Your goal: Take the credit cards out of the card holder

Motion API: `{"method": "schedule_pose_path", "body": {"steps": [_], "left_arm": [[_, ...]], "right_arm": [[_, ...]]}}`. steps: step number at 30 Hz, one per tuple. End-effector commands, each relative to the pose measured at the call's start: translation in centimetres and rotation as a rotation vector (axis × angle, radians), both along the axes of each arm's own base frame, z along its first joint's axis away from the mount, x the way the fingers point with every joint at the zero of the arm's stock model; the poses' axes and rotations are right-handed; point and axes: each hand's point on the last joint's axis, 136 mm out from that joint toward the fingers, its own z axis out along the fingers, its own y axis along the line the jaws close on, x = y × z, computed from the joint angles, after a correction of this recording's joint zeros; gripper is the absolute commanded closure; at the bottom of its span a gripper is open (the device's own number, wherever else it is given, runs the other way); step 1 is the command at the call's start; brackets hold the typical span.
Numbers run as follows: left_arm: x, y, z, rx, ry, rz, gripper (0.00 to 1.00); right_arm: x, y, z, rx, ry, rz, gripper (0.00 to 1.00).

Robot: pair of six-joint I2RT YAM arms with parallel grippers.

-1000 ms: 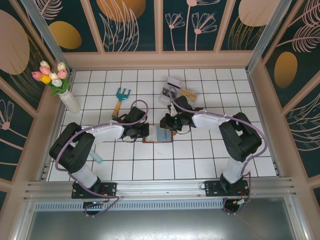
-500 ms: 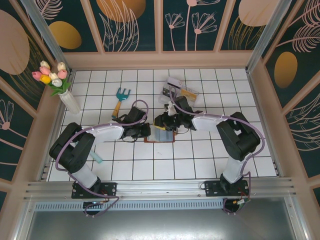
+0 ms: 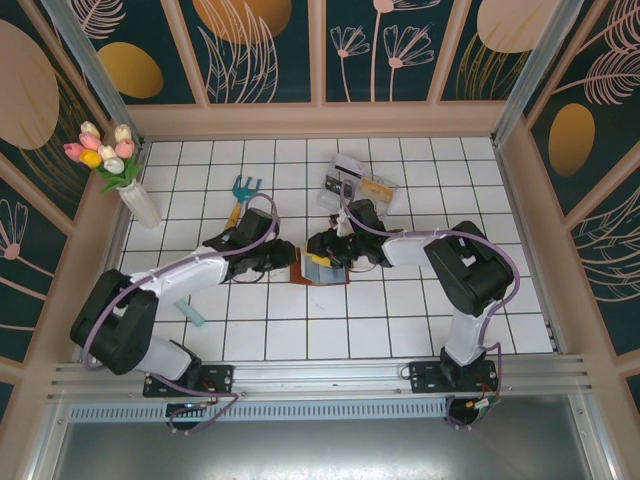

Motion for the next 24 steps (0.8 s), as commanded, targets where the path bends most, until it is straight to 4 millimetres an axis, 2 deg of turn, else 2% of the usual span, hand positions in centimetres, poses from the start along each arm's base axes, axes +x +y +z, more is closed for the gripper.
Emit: {"method": "schedule_pose_path", "body": {"steps": [1,5,10,16,20,24], "left_arm": [[0.0,1.2,1.1,0.012,-0.013,0.051,0.65],[0.2,0.8,2.3,-0.024,-0.043,0.049,0.66],[0.1,-0.1,2.2,-0.076,-0.037,0.026,0.75],[0.1,-1.6,0.7,-0.131,0.009,-0.007,0.86],[0.6,-2.6,-0.7,-0.146,0.041,-0.020,0.92],[1.0,-2.2,-3.3,-0.077,0.097,0.001,0.97]], "right_arm": [[-0.5,1.0,0.2,0.038,-0.001,0.031,0.50],[-0.8,1.7,0.0,0.037,0.005,0.048,0.48],[-0.7,1.4,-1.9,-0.032,0.047,0.026,0.57],[-0.4,0.1,-4.7,-0.199,0.068,-0.004,0.79],[-0.1,-0.2,-5.1,-0.257,0.057,-0.006,0.90],[0.2,-0.1,-4.5,-0.265,0.034,-0.003,0.95]]}}
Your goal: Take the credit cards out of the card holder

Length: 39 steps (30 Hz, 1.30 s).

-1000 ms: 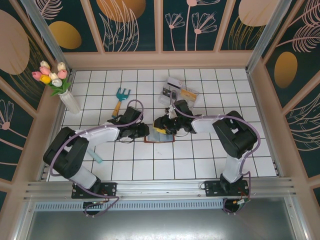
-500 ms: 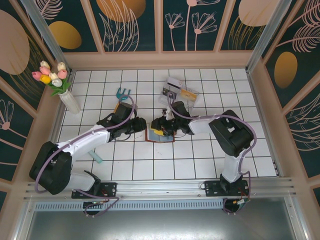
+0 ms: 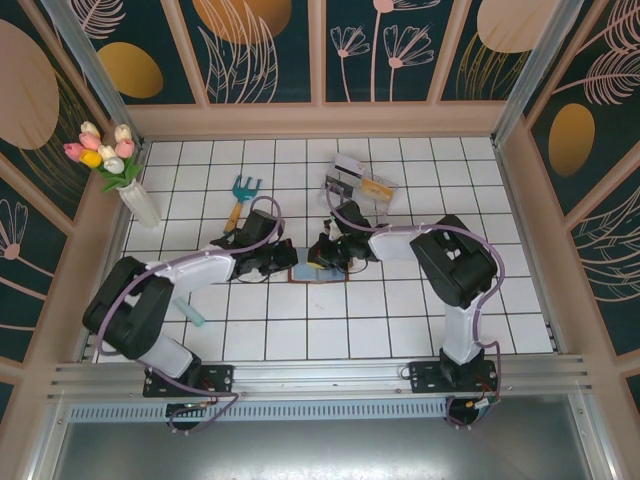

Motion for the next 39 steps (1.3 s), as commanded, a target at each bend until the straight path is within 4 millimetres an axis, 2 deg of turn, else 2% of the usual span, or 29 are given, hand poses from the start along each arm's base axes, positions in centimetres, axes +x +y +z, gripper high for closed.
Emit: {"method": "schedule_pose_path", "body": {"steps": [1,5,9,13,17,20,25,29,39], "left_arm": [[0.9,-0.3,-0.8,0.010,0.011,0.003,0.98],[0.8,-0.3,-1.9,0.027,0.032,-0.005,1.00],[0.7,-0.2,-2.5,0.038,0.045,-0.008,1.00],[0.5,0.0,-2.9,0.053,0.052,-0.011,1.00],[0.4,0.1,-3.1,0.056,0.059,-0.012,1.00],[0.2,0.0,-3.4,0.056,0.067,-0.019,1.00],[0.1,0.1,-3.5,0.061,0.068,-0.019,1.00],[0.2,0.1,-3.5,0.059,0.069,-0.019,1.00],[0.1,0.2,-3.6,0.061,0.071,-0.018,1.00]], "right_arm": [[0.1,-0.3,-0.2,-0.058,-0.020,0.008,0.95],[0.8,-0.6,1.9,-0.060,-0.091,0.002,0.94],[1.6,-2.2,3.6,-0.109,-0.156,-0.041,0.87],[2.2,-5.0,3.1,-0.202,-0.155,-0.111,0.77],[2.4,-8.5,2.1,-0.322,-0.147,-0.187,0.71],[2.6,-10.2,2.3,-0.373,-0.167,-0.229,0.65],[2.3,-9.5,2.0,-0.345,-0.150,-0.199,0.65],[2.0,-8.6,1.9,-0.307,-0.143,-0.166,0.68],[1.5,-7.9,0.7,-0.315,-0.114,-0.120,0.71]]}}
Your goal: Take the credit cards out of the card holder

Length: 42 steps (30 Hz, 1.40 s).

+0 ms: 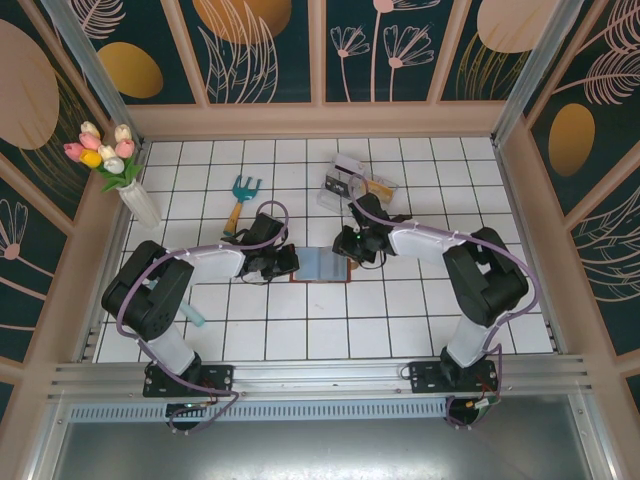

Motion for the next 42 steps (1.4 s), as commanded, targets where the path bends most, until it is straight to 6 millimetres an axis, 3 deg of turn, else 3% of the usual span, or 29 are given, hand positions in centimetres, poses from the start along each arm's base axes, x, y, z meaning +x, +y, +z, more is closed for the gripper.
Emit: {"method": "schedule_pose_path", "body": {"steps": [1,12,22,28,32,37,42], "left_arm": [[0.1,0.2,-0.4,0.013,0.006,-0.011,1.00],[0.0,0.2,-0.6,0.015,0.009,-0.011,1.00],[-0.2,0.3,-0.8,0.019,0.014,-0.011,1.00],[-0.1,0.2,-0.7,0.014,0.013,-0.010,1.00],[-0.2,0.2,-0.7,0.013,0.015,-0.009,1.00],[-0.2,0.2,-0.4,0.006,0.011,-0.008,1.00],[0.1,0.1,1.4,-0.021,-0.019,0.005,1.00]], "right_arm": [[-0.6,0.4,-0.8,-0.014,0.024,0.035,0.71],[-0.8,2.2,0.6,0.095,0.018,0.086,0.75],[-0.6,0.7,-1.2,-0.023,0.040,0.053,0.65],[-1.4,5.2,2.3,0.234,-0.010,0.198,0.67],[-1.5,7.2,4.5,0.384,-0.033,0.237,0.66],[-1.4,8.4,4.5,0.451,-0.009,0.237,0.65],[-1.1,8.7,3.5,0.454,0.011,0.215,0.66]]}}
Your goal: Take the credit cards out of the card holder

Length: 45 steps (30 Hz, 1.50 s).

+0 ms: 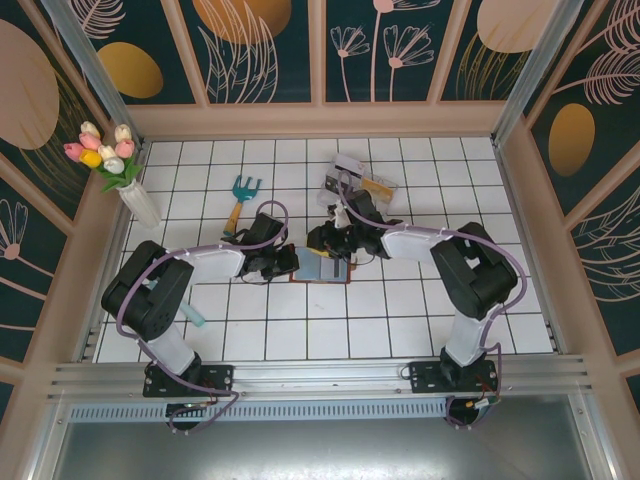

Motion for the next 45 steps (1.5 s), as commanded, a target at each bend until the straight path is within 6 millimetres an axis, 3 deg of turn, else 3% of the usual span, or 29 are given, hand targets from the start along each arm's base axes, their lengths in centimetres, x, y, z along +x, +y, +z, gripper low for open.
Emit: {"method": "schedule_pose_path", "body": {"steps": [1,9,14,19,27,35,45], "left_arm": [[0.1,0.2,1.6,-0.016,-0.025,0.010,1.00],[0.7,1.8,4.0,0.025,-0.089,0.087,0.97],[0.6,-0.2,5.4,-0.099,-0.113,0.028,0.99],[0.2,-1.3,3.9,-0.124,-0.067,-0.008,1.00],[-0.6,-1.4,0.2,-0.073,0.024,-0.024,1.00],[-0.8,-0.4,-0.7,-0.020,0.033,-0.006,1.00],[-0.9,-0.2,-0.9,-0.007,0.033,-0.004,1.00]], "right_arm": [[-0.2,0.8,-0.9,0.027,0.034,0.001,0.68],[-0.1,0.7,-3.7,-0.028,0.091,-0.021,0.71],[-0.1,0.2,-5.2,-0.094,0.122,-0.042,0.73],[0.1,0.1,-4.9,-0.106,0.110,-0.056,0.86],[0.7,-1.0,-2.3,-0.142,0.029,-0.089,0.87],[0.3,-8.0,-2.8,-0.384,0.005,-0.244,0.71],[-0.4,-8.6,-3.9,-0.377,0.054,-0.220,0.67]]}}
